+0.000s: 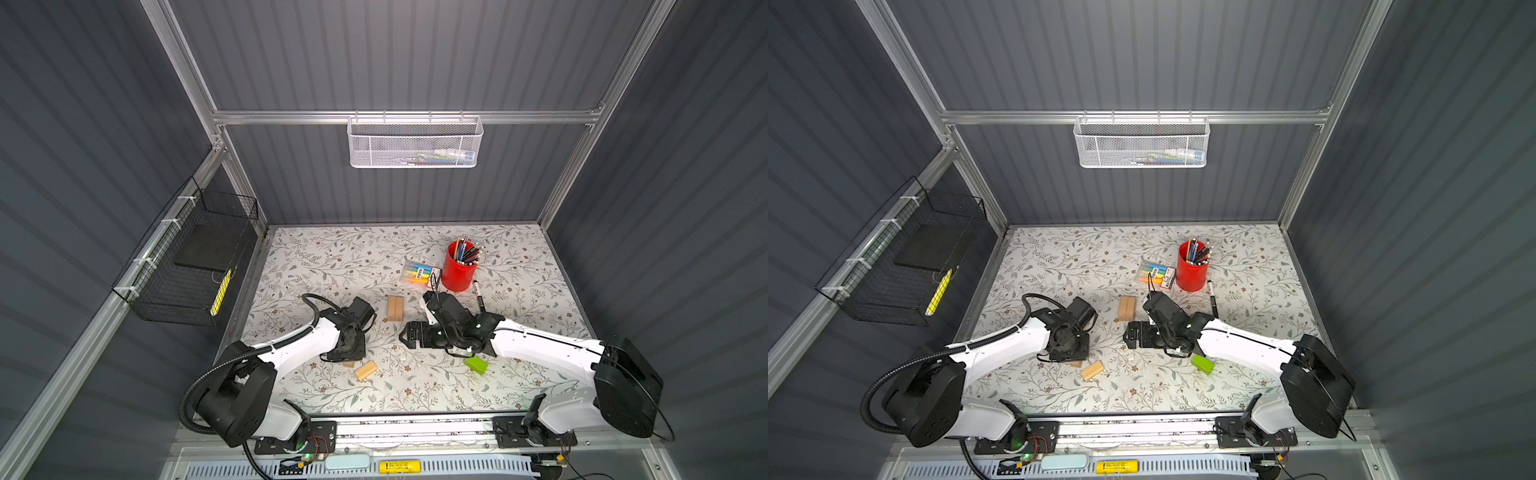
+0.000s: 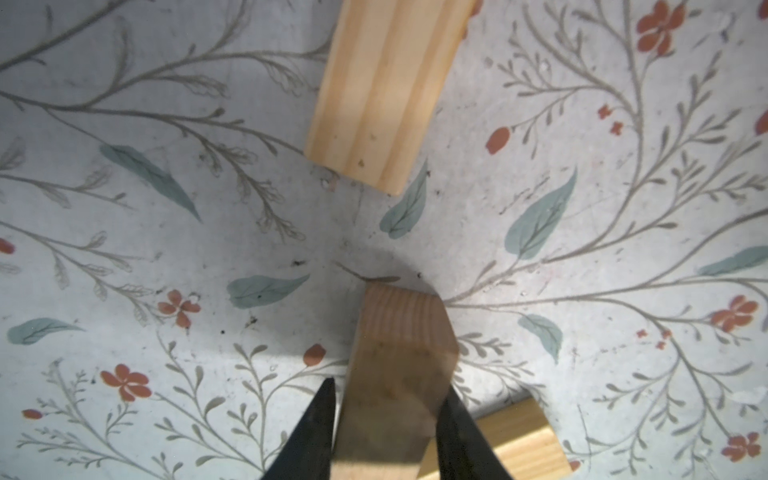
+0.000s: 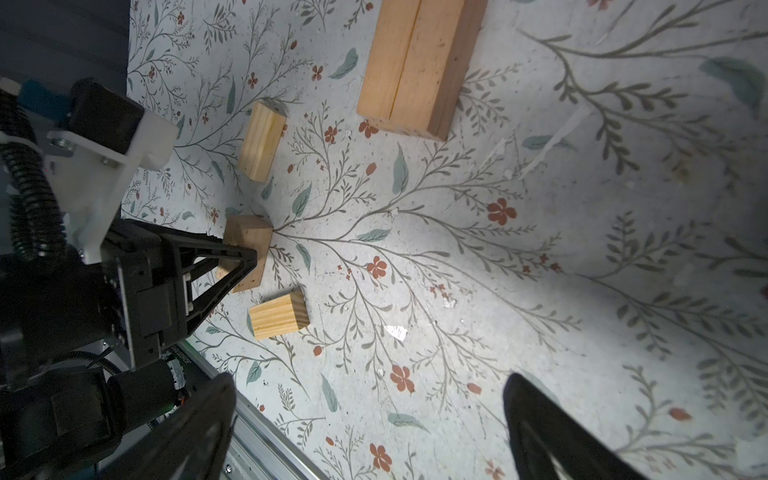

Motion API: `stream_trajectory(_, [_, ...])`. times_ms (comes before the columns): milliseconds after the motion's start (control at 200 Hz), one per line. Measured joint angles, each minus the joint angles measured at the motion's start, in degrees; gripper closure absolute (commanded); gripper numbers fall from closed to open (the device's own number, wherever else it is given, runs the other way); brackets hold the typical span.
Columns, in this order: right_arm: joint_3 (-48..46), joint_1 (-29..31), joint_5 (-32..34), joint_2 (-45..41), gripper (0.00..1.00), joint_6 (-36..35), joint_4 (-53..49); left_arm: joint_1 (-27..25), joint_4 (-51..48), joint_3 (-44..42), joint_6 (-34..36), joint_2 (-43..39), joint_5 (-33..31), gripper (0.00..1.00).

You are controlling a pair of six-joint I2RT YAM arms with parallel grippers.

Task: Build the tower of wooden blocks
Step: 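Lift the wooden block with the left gripper and carry it toward the upright blocks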

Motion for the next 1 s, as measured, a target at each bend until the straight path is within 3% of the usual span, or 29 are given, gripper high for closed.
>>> stream_trajectory(465, [0.0, -0.24, 0.33, -1.73, 0.01, 0.04, -0.26, 0.0, -1.62, 1.7, 0.98, -0.55, -1.11, 0.85])
stream_trajectory(795, [-0.28, -4.26, 2.71, -8.46, 0.01, -0.22, -4.9, -0.04, -4.52, 11.04, 0.85, -6.82, 1.49, 0.97])
stream_trajectory(1001, [-2.89, -8.22, 2.93, -11.74, 0.01, 0.11, -6.73, -2.08, -4.7, 18.64, 0.39, -5.18, 3.67, 0.98])
